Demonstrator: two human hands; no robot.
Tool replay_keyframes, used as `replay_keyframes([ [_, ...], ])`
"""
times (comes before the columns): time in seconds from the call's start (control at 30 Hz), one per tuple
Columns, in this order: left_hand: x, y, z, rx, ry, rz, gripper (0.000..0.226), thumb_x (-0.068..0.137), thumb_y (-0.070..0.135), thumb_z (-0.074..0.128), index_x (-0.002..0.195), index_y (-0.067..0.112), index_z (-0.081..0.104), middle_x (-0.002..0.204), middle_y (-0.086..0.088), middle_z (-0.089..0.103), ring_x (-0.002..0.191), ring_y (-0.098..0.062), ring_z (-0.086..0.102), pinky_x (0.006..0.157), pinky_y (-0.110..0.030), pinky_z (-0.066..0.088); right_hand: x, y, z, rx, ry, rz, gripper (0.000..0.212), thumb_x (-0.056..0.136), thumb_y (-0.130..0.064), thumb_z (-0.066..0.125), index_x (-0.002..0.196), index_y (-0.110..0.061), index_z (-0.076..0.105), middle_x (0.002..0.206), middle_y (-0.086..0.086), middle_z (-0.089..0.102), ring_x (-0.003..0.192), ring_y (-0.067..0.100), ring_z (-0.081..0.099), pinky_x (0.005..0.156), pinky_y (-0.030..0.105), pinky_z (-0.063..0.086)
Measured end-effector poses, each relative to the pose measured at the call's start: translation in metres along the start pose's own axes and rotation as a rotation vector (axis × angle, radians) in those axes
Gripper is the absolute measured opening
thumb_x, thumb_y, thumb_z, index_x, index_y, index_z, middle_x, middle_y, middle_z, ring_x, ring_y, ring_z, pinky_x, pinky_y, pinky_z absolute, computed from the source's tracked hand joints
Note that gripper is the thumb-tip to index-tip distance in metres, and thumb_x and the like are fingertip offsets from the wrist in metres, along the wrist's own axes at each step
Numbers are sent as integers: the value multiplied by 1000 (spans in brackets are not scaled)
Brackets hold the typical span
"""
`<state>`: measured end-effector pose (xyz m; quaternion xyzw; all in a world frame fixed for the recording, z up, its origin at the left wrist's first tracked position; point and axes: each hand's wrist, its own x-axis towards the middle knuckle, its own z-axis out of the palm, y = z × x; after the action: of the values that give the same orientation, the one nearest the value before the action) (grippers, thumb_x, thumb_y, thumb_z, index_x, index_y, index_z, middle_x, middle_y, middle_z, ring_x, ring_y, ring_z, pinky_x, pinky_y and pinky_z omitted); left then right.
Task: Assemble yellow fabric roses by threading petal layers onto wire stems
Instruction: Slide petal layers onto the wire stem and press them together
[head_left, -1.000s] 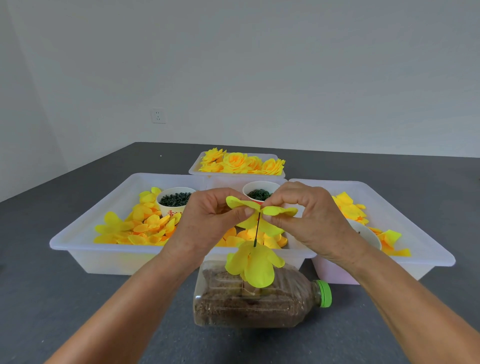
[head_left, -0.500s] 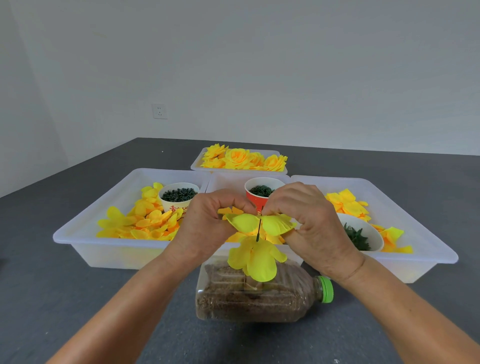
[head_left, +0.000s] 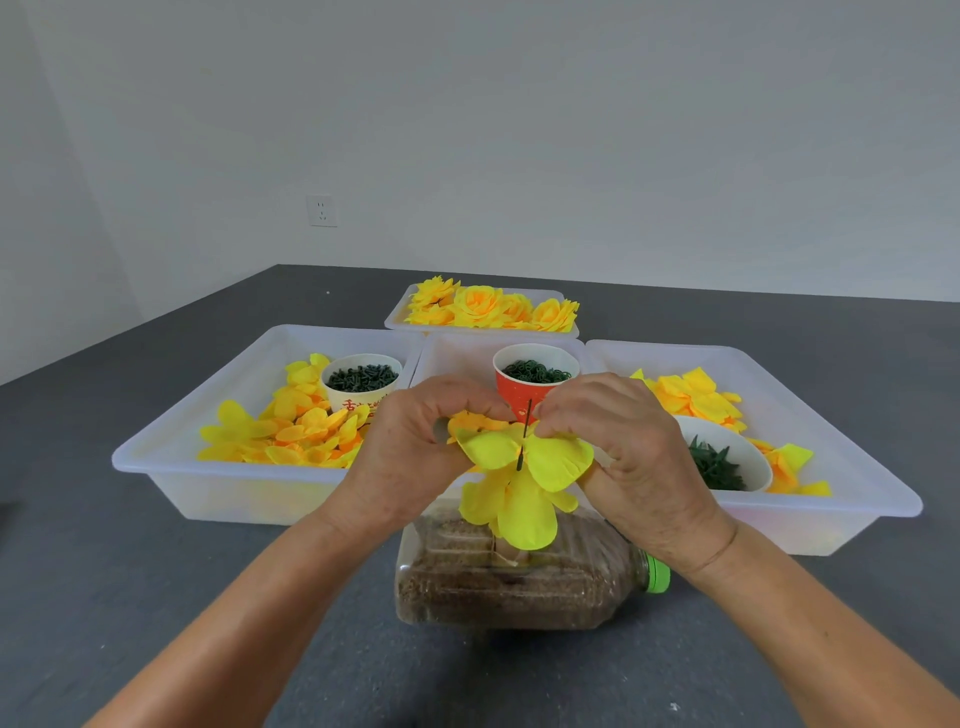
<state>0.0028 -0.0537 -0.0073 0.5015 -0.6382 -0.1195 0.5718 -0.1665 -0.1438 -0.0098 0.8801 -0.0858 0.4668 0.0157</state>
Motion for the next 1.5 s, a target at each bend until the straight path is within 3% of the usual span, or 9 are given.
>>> replay_keyframes([
  [0.27,-4,-6,-4,79,18,-47,31,67,-2,78,87,20,70,86,1,65,79,-2,60,77,-13,47,-7,3,5,-48,27,4,16,68,-2,74,84,-5,73,90,6,70,86,27,65,76,34,42],
  [0.5,-7,-7,-4,68,11,8,30,68,-5,74,85,19,70,85,-4,63,82,-5,59,78,-14,47,-14,2,9,-22,15,10,16,67,1,75,81,-6,74,89,7,70,83,27,65,72,35,43],
  [0.6,-8,-8,-3,76,10,11,32,68,-8,75,86,17,70,85,-4,63,82,-10,59,78,-21,50,-15,3,10,-35,1,6,24,61,7,81,81,-6,74,89,7,70,82,27,64,72,35,42],
  [0.73,-12,-10,-2,93,12,24,35,67,-10,75,87,18,69,87,-9,64,84,-13,60,79,-18,49,-17,3,11,-12,-12,26,36,53,15,83,81,-5,74,89,8,70,82,28,64,71,39,46],
  [0.87,-15,-11,0,141,22,66,34,67,-8,76,86,19,70,87,-8,65,84,-17,62,80,-24,51,-18,2,10,62,-15,63,29,58,10,81,82,-5,74,89,7,70,82,28,64,71,40,46],
  [1.0,-17,-13,0,212,21,135,29,68,-5,76,89,15,71,88,-5,64,86,-12,61,82,-21,50,-19,3,11,96,-7,83,23,63,7,76,83,-6,75,89,6,70,83,27,64,73,36,44],
  [1.3,-21,-16,2,353,-13,216,19,71,5,70,89,9,75,91,-5,67,90,-11,58,79,-28,49,-22,5,13,62,-25,83,35,55,17,79,81,-5,75,88,7,70,82,29,65,71,38,44],
  [1.5,-25,-22,1,428,-63,260,21,73,2,70,92,8,75,94,-5,69,92,-11,56,79,-25,48,-24,4,13,56,-41,56,19,65,2,73,82,-5,75,88,7,70,82,29,65,69,42,49],
])
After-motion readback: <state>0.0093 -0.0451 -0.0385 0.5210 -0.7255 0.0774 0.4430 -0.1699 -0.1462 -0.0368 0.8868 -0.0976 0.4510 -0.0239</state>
